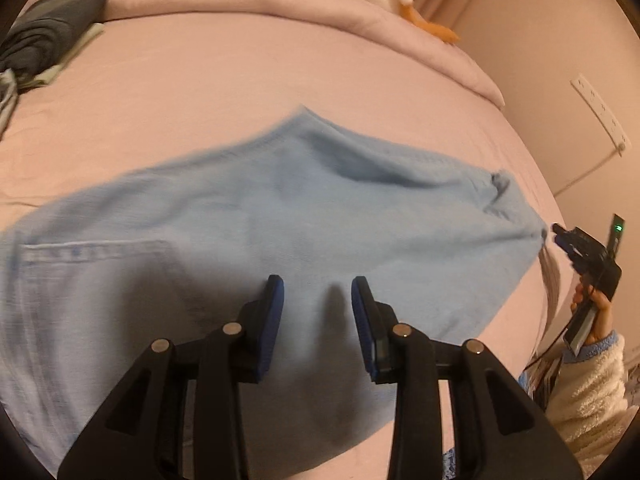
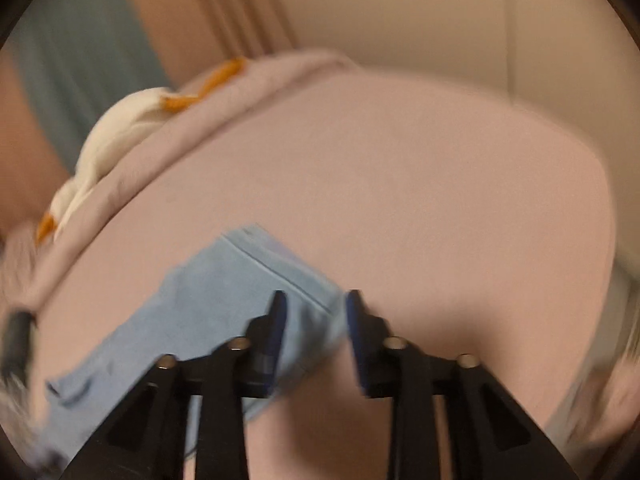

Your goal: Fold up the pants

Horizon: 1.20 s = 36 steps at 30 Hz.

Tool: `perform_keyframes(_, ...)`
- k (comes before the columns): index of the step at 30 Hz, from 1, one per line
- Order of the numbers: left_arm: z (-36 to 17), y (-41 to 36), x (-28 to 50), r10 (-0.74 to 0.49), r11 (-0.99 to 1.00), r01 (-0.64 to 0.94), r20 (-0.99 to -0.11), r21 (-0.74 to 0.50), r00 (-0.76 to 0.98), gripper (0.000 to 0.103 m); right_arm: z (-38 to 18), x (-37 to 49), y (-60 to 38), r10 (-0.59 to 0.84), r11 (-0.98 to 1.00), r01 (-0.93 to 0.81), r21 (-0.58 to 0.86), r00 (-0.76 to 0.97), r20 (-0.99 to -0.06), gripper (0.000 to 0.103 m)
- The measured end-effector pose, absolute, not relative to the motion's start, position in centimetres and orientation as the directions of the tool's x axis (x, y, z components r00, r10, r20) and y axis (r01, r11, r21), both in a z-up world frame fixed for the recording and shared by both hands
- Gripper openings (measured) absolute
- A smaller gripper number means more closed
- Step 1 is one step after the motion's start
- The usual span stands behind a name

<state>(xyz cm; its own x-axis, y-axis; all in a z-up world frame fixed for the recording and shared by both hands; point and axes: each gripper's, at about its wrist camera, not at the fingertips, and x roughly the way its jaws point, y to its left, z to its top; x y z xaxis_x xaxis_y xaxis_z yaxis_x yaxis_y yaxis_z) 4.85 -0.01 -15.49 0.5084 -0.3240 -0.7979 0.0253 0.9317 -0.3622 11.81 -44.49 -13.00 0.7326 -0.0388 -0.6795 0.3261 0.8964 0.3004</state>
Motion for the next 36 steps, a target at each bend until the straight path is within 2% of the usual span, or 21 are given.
perform_keyframes(1,-15.2,0.7,4.6,-0.316,0.932,0.014,-0.792,-0.363,0.522,0.035,-12.2,11.9,-43.4,-0.017,0.924,0.264,0.275,0.749,-0.662,0.035)
perform_keyframes(3,-14.3,2.3,3.8,-0.289,0.934,-0.015,-0.78,-0.357,0.556,0.037,-10.8,13.2,-39.2,0.129,0.97,0.037,0.239,0.758,-0.64,0.035)
perform_keyframes(7,-13.4,4.9,2.2,-0.209,0.948,-0.072,-0.778,-0.309,0.592,0.04,-9.7,15.9,-28.7,0.411,0.898,-0.405,0.17,0.638,-0.651,0.035)
perform_keyframes(11,-13.4,7.5,0.0,-0.123,0.956,-0.143,-0.789,-0.258,0.602,0.04,-10.3,18.1,-17.7,0.484,0.728,-0.686,0.017,0.496,-0.721,0.035)
perform_keyframes(14,-13.6,9.1,-1.5,-0.11,0.947,-0.175,-0.785,-0.269,0.61,0.039,-11.4,18.7,-11.9,0.501,0.594,-0.804,-0.007,0.377,-0.779,0.035)
perform_keyframes(19,-13.7,9.9,-2.9,-0.133,0.935,-0.177,-0.769,-0.306,0.626,0.038,-12.0,20.0,-7.4,0.485,0.49,-0.872,-0.003,0.275,-0.83,0.035)
perform_keyframes(21,-13.8,9.7,-2.8,-0.128,0.94,-0.17,-0.77,-0.295,0.625,0.038,-12.9,19.0,-6.6,0.45,0.437,-0.9,-0.005,0.224,-0.865,0.011)
perform_keyframes(22,-13.8,9.7,-2.6,-0.128,0.942,-0.166,-0.77,-0.291,0.625,0.038,-13.1,18.1,-6.6,0.444,0.412,-0.911,-0.01,0.21,-0.871,0.004)
perform_keyframes(28,-13.8,10.3,-1.2,-0.11,0.942,-0.176,-0.758,-0.286,0.643,0.038,-11.1,21.2,-5.4,0.438,0.481,-0.876,-0.042,0.281,-0.854,0.003)
perform_keyframes(31,-14.1,10.9,-0.6,-0.104,0.936,-0.195,-0.759,-0.294,0.643,0.038,-12.5,21.7,-3.2,0.392,0.496,-0.864,-0.084,0.309,-0.866,0.004)
perform_keyframes(33,-14.2,10.9,-0.2,-0.105,0.936,-0.201,-0.773,-0.29,0.626,0.038,-14.0,21.8,-2.8,0.346,0.525,-0.849,-0.063,0.28,-0.895,0.004)
perform_keyframes(34,-14.0,10.8,-0.3,-0.104,0.939,-0.194,-0.772,-0.284,0.627,0.038,-14.1,21.9,-3.1,0.338,0.553,-0.832,-0.055,0.284,-0.897,0.006)
perform_keyframes(36,-13.8,10.7,-0.6,-0.1,0.946,-0.182,-0.774,-0.269,0.626,0.038,-12.9,21.3,-5.1,0.388,0.638,-0.769,-0.027,0.351,-0.852,0.017)
